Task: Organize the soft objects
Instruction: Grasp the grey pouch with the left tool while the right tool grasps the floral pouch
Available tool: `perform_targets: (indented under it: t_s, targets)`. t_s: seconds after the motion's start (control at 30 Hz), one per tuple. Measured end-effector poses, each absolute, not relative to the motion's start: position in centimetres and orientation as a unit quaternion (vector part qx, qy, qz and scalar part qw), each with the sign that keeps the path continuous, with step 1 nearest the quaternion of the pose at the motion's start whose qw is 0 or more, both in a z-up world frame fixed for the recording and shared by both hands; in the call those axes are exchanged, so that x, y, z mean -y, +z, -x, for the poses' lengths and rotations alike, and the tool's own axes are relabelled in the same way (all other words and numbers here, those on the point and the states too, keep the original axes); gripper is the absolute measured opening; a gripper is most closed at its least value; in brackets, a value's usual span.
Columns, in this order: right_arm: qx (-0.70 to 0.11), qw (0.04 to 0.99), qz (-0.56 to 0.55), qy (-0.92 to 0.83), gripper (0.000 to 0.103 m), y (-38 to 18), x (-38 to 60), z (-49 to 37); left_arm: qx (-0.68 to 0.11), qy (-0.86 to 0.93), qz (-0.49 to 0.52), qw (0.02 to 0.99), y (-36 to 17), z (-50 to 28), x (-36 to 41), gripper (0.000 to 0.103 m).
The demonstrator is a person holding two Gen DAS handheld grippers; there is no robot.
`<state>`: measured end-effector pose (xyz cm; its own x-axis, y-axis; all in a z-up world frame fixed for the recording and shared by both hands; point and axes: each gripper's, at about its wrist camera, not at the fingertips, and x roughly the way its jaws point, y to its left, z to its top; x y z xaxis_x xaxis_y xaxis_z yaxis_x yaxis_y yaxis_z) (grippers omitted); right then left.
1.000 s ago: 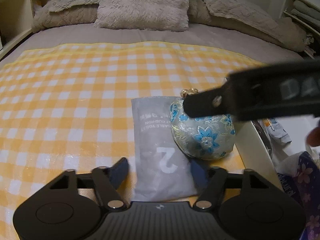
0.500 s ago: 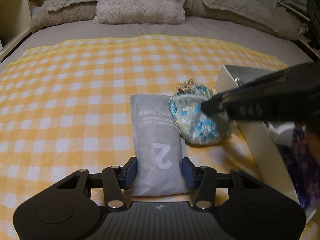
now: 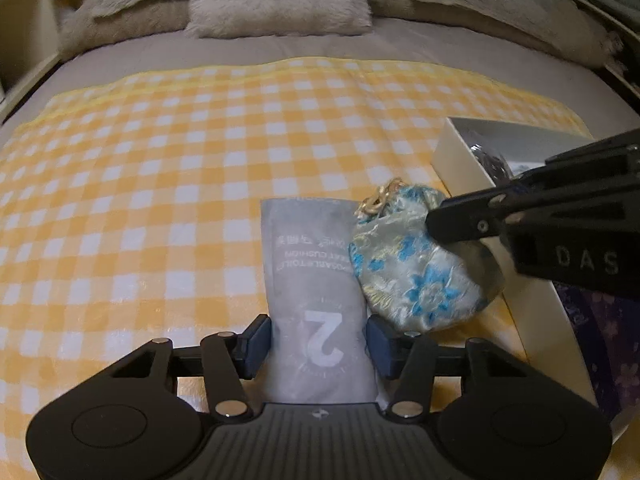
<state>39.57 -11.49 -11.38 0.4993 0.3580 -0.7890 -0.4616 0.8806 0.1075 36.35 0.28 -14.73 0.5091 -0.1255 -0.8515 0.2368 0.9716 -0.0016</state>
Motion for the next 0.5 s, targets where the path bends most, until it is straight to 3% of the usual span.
perform_targets:
  t_s: [0.13,0.2,0.27,0.4,0.5]
  targets:
    - [-0.451,0.858,0.046,0.241,0.010,-11.6,11.9,-39.5,-0.485,-0.108,-0.061,0.866,-14.7,-36.5,-0.9,0.049]
    - [-0.456,0.856,0.037,0.240,0.029,-11.9,12.0,-39.7,-0.484,-0.103,-0.057,0.867,-14.7,-36.6,-1.6,0.048]
    - [-0.462,0.852,0.038,0.244,0.041,-12.2,11.7,-40.0,-0.483,-0.093,-0.055,0.869,-14.7,-36.4,-2.7,0.048]
    - [-0.470,0.844,0.053,0.253,0.051,-12.8,10.5,-40.0,-0.481,-0.074,-0.045,0.872,-14.5,-36.7,-4.3,0.047]
    - [-0.473,0.839,0.070,0.260,0.052,-13.2,9.6,-39.9,-0.480,-0.064,-0.039,0.874,-14.4,-36.7,-5.2,0.046]
